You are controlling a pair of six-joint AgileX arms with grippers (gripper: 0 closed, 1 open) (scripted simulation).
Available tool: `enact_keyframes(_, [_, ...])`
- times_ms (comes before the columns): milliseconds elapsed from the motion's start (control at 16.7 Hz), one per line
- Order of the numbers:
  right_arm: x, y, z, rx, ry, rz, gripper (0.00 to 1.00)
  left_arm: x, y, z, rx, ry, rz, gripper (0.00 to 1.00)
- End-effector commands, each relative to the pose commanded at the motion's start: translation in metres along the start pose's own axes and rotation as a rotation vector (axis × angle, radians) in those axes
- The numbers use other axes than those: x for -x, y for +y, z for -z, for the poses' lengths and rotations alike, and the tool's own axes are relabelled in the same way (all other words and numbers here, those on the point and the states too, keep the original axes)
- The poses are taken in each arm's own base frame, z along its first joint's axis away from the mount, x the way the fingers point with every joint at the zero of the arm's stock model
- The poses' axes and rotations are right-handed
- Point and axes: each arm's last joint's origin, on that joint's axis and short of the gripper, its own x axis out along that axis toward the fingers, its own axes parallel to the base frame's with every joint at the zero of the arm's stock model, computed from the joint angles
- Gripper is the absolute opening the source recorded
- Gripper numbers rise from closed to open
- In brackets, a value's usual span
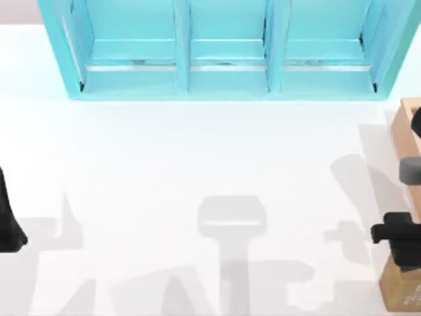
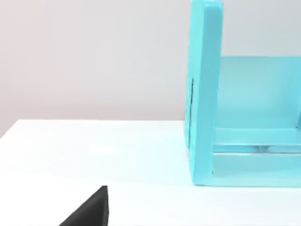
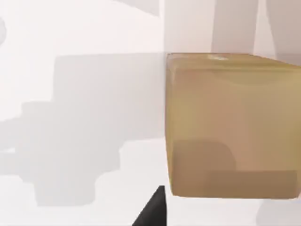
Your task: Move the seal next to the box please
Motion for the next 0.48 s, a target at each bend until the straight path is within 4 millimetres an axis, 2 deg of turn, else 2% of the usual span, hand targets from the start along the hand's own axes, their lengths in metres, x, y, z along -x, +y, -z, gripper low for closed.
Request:
enact_keyframes(120, [0.0000, 0.0000, 0.0000, 0.000, 0.000, 0.000, 0.98, 0.0000, 0.0000, 0.0000, 0.000, 0.000, 0.000, 1.00])
enact_keyframes(480, [0.0000, 0.0000, 0.0000, 0.000, 0.000, 0.000, 1.00, 0.0000, 0.0000, 0.0000, 0.000, 0.000, 0.000, 1.00])
